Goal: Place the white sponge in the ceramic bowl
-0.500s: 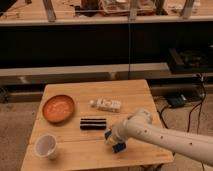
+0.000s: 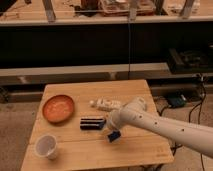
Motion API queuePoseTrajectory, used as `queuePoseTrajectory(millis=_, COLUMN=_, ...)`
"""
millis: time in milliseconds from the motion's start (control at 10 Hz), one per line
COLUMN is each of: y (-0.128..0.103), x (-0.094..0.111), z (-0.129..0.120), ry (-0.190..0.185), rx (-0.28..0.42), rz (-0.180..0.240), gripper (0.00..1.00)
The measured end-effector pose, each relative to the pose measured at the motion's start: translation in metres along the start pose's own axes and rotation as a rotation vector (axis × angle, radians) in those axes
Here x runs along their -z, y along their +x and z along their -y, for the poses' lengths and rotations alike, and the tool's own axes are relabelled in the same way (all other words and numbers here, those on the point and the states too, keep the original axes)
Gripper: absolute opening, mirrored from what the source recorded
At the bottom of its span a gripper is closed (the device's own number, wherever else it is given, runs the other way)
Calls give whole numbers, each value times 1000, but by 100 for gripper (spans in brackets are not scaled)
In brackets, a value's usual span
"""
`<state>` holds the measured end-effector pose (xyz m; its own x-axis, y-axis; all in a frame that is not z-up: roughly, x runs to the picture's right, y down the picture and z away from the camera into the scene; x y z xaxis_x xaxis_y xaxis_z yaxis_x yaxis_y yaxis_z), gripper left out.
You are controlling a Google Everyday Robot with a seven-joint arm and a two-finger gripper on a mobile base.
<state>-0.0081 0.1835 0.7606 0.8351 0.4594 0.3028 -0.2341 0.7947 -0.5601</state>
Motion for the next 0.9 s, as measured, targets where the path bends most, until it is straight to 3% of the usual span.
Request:
queuePoseTrajectory(millis=300, y=-24, x=20, z=6, ry=25, rx=43, rz=49, gripper=0)
queuePoseTrajectory(millis=500, y=-35, x=37, z=7, ry=52, rx=59, rz=78, gripper=6)
queuePoseTrajectory(millis=700, y=-49, x=28, z=15, ry=42, rx=66, rz=71, gripper=0)
queuePoseTrajectory(millis=900, y=-81, x=5, z=27, ry=37, rx=78, rz=73, gripper=0)
